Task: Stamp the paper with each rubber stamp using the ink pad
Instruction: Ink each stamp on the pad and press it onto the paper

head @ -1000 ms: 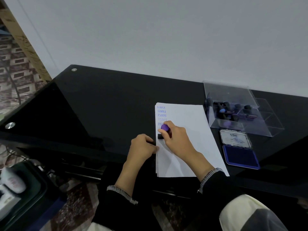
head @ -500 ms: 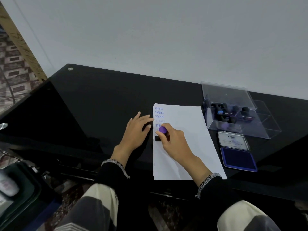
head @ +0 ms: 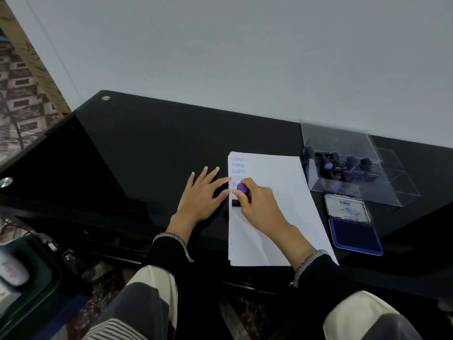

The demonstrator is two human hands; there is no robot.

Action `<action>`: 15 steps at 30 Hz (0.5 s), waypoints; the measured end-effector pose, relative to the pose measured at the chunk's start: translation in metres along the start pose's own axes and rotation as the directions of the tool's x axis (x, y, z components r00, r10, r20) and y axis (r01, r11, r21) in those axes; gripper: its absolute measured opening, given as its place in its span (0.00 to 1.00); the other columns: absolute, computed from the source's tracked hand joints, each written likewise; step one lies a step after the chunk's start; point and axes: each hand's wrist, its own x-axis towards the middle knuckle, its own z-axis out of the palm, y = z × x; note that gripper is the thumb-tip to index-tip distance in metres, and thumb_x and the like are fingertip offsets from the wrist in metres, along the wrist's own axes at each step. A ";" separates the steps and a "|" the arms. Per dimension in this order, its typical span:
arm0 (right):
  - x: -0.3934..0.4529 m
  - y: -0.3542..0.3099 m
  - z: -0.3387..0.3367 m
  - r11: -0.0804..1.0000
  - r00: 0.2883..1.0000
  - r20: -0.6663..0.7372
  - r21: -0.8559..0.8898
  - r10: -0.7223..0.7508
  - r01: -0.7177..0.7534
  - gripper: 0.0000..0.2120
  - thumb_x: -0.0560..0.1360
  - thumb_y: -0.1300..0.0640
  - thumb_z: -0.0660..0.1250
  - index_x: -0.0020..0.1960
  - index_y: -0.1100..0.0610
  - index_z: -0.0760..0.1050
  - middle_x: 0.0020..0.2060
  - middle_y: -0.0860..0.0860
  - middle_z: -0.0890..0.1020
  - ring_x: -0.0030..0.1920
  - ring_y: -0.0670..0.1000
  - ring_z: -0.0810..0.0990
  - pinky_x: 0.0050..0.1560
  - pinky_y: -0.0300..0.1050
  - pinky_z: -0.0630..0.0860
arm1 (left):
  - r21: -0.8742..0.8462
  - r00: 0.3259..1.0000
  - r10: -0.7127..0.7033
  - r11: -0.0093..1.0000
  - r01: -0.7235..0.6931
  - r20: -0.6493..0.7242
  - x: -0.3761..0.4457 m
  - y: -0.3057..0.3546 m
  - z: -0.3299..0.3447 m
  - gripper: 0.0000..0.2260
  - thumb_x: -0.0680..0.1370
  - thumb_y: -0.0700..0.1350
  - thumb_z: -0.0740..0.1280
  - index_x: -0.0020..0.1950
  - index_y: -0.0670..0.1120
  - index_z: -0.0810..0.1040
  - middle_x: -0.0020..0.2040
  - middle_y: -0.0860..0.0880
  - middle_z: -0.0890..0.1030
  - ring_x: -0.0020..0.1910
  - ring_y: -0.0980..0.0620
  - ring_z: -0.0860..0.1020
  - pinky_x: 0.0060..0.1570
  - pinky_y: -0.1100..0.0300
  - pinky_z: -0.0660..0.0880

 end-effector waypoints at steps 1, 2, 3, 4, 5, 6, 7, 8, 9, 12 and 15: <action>0.003 0.000 -0.001 1.000 1.000 0.007 -0.008 0.003 -0.003 0.14 0.80 0.52 0.61 0.62 0.58 0.70 0.56 0.54 0.79 0.38 0.46 0.75 0.36 0.27 0.70 | 0.002 1.000 -0.001 1.000 0.001 0.000 0.000 0.000 0.000 0.21 0.82 0.61 0.50 0.75 0.63 0.60 0.79 0.54 0.53 0.78 0.52 0.45 0.76 0.48 0.40; 0.003 0.000 -0.001 1.000 1.000 0.011 -0.009 0.004 -0.004 0.14 0.80 0.52 0.61 0.62 0.58 0.70 0.56 0.54 0.79 0.37 0.46 0.74 0.35 0.27 0.69 | 0.006 1.000 -0.001 1.000 0.001 -0.003 0.000 0.000 0.001 0.21 0.82 0.61 0.50 0.75 0.63 0.60 0.79 0.54 0.53 0.78 0.52 0.45 0.76 0.48 0.41; 0.002 0.000 -0.001 1.000 1.000 0.010 -0.006 0.002 -0.002 0.14 0.80 0.52 0.62 0.62 0.58 0.70 0.56 0.54 0.79 0.37 0.45 0.74 0.35 0.26 0.69 | 0.011 1.000 -0.001 1.000 0.001 -0.006 0.000 0.000 0.002 0.21 0.82 0.61 0.50 0.75 0.63 0.59 0.79 0.54 0.53 0.78 0.52 0.45 0.76 0.48 0.41; -0.001 0.000 0.001 1.000 1.000 0.003 0.001 -0.001 0.001 0.14 0.80 0.52 0.62 0.62 0.57 0.70 0.57 0.53 0.79 0.36 0.44 0.74 0.35 0.25 0.69 | 0.017 1.000 -0.001 1.000 0.001 -0.009 0.000 0.000 0.002 0.21 0.82 0.61 0.50 0.75 0.63 0.59 0.79 0.54 0.53 0.78 0.52 0.45 0.76 0.48 0.41; -0.005 0.000 0.003 1.000 1.000 -0.008 0.010 -0.007 0.007 0.14 0.79 0.52 0.62 0.62 0.57 0.70 0.57 0.53 0.79 0.37 0.43 0.74 0.36 0.25 0.69 | 0.018 1.000 -0.002 1.000 0.002 -0.011 0.000 0.000 0.002 0.21 0.82 0.61 0.50 0.75 0.63 0.59 0.79 0.54 0.53 0.78 0.52 0.45 0.76 0.48 0.41; -0.009 0.001 0.005 1.000 1.000 -0.020 0.017 -0.014 0.014 0.14 0.79 0.52 0.62 0.62 0.57 0.70 0.56 0.52 0.79 0.37 0.43 0.74 0.36 0.24 0.69 | 0.013 1.000 -0.002 1.000 0.002 -0.014 0.001 0.000 0.002 0.21 0.82 0.61 0.50 0.75 0.63 0.60 0.79 0.54 0.53 0.79 0.52 0.46 0.76 0.48 0.41; -0.011 0.001 0.006 1.000 0.999 -0.029 0.022 -0.021 0.022 0.14 0.79 0.52 0.62 0.62 0.57 0.70 0.55 0.52 0.79 0.37 0.42 0.74 0.36 0.24 0.69 | 0.007 1.000 -0.003 1.000 0.003 -0.018 0.001 0.000 0.002 0.21 0.82 0.61 0.50 0.75 0.63 0.60 0.79 0.54 0.54 0.78 0.52 0.46 0.76 0.48 0.41; -0.013 0.002 0.007 0.999 0.999 -0.033 0.025 -0.024 0.024 0.13 0.79 0.53 0.63 0.62 0.57 0.70 0.55 0.52 0.80 0.37 0.42 0.74 0.36 0.24 0.68 | 0.006 1.000 -0.002 1.000 0.002 -0.023 0.001 0.000 0.003 0.21 0.82 0.61 0.50 0.75 0.62 0.60 0.79 0.54 0.54 0.78 0.52 0.46 0.76 0.48 0.41; -0.012 0.002 0.007 0.999 0.999 -0.032 0.031 -0.022 0.023 0.13 0.79 0.53 0.62 0.62 0.57 0.70 0.54 0.53 0.80 0.37 0.41 0.74 0.36 0.25 0.68 | 0.009 1.000 -0.001 1.000 0.002 -0.027 0.000 0.000 0.003 0.21 0.82 0.61 0.50 0.75 0.62 0.60 0.79 0.54 0.54 0.79 0.52 0.46 0.76 0.48 0.41; -0.003 0.001 0.003 0.999 1.000 -0.004 0.045 -0.015 0.016 0.12 0.80 0.53 0.62 0.60 0.58 0.70 0.54 0.54 0.80 0.35 0.43 0.74 0.35 0.26 0.69 | 0.022 0.999 -0.001 1.000 0.001 -0.034 0.000 -0.001 0.004 0.21 0.82 0.61 0.50 0.75 0.62 0.60 0.79 0.54 0.54 0.79 0.52 0.46 0.76 0.48 0.41; 0.007 0.001 -0.001 1.000 1.000 0.023 0.026 0.008 -0.009 0.13 0.80 0.53 0.61 0.62 0.58 0.70 0.57 0.54 0.79 0.35 0.43 0.74 0.33 0.25 0.69 | 0.023 0.999 -0.003 1.000 0.003 -0.033 0.000 0.000 0.003 0.21 0.82 0.60 0.50 0.75 0.62 0.60 0.79 0.54 0.54 0.78 0.52 0.46 0.76 0.49 0.41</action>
